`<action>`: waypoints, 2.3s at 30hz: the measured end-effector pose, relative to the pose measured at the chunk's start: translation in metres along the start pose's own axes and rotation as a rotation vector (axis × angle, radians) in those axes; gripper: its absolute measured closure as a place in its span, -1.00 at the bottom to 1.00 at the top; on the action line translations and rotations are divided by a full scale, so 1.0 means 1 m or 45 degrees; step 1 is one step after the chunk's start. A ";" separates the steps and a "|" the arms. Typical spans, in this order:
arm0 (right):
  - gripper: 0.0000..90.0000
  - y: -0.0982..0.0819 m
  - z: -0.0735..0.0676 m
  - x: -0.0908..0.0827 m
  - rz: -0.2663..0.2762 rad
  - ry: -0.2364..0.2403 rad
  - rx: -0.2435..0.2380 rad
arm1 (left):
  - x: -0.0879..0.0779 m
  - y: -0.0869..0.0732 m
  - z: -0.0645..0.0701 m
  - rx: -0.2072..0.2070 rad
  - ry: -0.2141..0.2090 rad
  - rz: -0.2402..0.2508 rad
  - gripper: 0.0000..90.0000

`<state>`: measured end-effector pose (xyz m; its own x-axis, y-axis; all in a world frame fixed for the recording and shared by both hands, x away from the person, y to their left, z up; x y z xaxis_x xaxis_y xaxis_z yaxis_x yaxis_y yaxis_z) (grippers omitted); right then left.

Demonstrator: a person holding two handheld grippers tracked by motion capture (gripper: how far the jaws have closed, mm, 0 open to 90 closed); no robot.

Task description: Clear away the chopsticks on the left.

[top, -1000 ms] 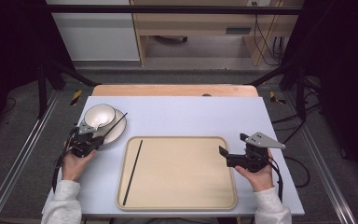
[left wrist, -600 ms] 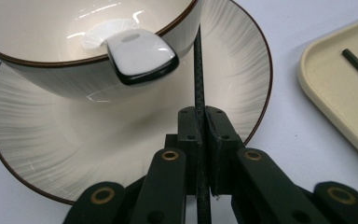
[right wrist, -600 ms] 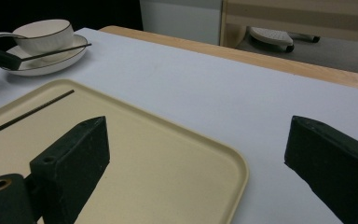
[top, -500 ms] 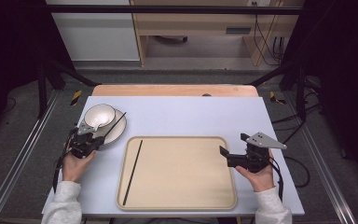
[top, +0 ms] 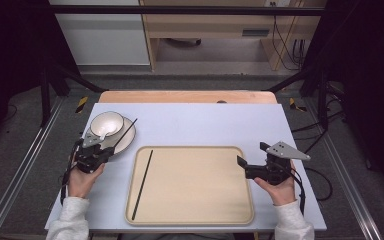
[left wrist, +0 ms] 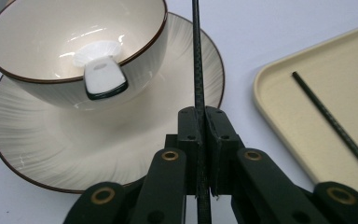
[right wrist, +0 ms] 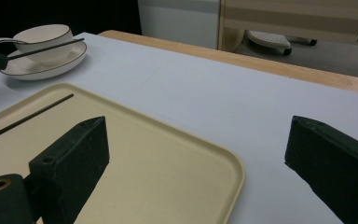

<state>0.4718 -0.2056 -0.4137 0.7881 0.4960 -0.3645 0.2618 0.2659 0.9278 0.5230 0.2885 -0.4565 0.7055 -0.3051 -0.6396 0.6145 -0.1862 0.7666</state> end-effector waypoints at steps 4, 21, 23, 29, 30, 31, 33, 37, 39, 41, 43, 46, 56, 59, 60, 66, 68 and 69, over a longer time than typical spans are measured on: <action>-0.86 0.001 0.001 -0.003 0.010 -0.005 0.002 | -0.006 0.002 0.009 -0.039 -0.015 0.043 0.89; -0.87 0.004 0.003 -0.008 0.031 -0.020 0.017 | -0.039 -0.005 0.067 -0.098 0.032 0.158 0.89; -0.87 0.005 0.004 -0.009 0.034 -0.022 0.013 | -0.043 -0.008 0.073 -0.136 0.046 0.178 0.89; -0.87 0.005 0.003 -0.009 0.038 -0.013 0.012 | -0.055 -0.016 0.089 -0.218 0.056 0.244 0.89; -0.87 0.005 0.003 -0.009 0.039 -0.011 0.012 | -0.056 -0.018 0.092 -0.234 0.059 0.253 0.89; -0.87 0.005 0.003 -0.009 0.039 -0.013 0.014 | -0.057 -0.021 0.095 -0.250 0.052 0.265 0.89; -0.87 0.005 0.003 -0.009 0.042 -0.013 0.014 | -0.057 -0.026 0.099 -0.272 0.058 0.274 0.89; -0.87 0.006 0.002 -0.010 0.041 -0.011 0.015 | -0.055 -0.037 0.107 -0.342 0.055 0.293 0.89; -0.87 0.006 0.003 -0.009 0.044 -0.011 0.016 | -0.055 -0.041 0.110 -0.347 0.077 0.301 0.89; -0.87 0.005 0.003 -0.009 0.041 -0.011 0.014 | -0.054 -0.046 0.114 -0.367 0.074 0.312 0.89; -0.87 0.005 0.002 -0.008 0.034 -0.008 0.012 | -0.052 -0.050 0.119 -0.365 0.076 0.306 0.89; -0.87 0.004 0.001 -0.007 0.030 -0.006 0.009 | -0.046 -0.057 0.124 -0.355 0.072 0.284 0.89; -0.87 0.003 -0.002 -0.004 0.015 0.001 0.004 | -0.027 -0.076 0.136 -0.390 0.058 0.239 0.89; -0.87 0.003 -0.001 -0.003 0.014 -0.001 0.005 | -0.021 -0.080 0.141 -0.389 0.048 0.209 0.89; -0.87 0.002 -0.001 -0.003 0.013 -0.001 0.005 | -0.020 -0.081 0.142 -0.382 0.047 0.204 0.89; -0.87 0.003 -0.001 -0.003 0.013 0.000 0.003 | -0.011 -0.082 0.152 -0.346 0.050 0.156 0.89; -0.87 0.002 -0.001 -0.003 0.012 -0.001 0.003 | -0.010 -0.082 0.153 -0.341 0.056 0.133 0.89; -0.87 0.002 -0.001 -0.003 0.012 -0.001 0.003 | -0.009 -0.083 0.153 -0.342 0.056 0.124 0.89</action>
<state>0.4692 -0.2056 -0.4105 0.7911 0.4978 -0.3554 0.2555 0.2591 0.9315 0.4118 0.1642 -0.5052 0.7771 -0.2674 -0.5698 0.6102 0.0981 0.7862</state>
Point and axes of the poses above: each handheld gripper's, and its own axes: x roughly forward along the jaws, y roughly out of its top, z roughly to its right, the point moved 4 cm from there along x, roughly forward along the jaws, and after that the axes turned 8 degrees about -x, right-handed, at the moved point
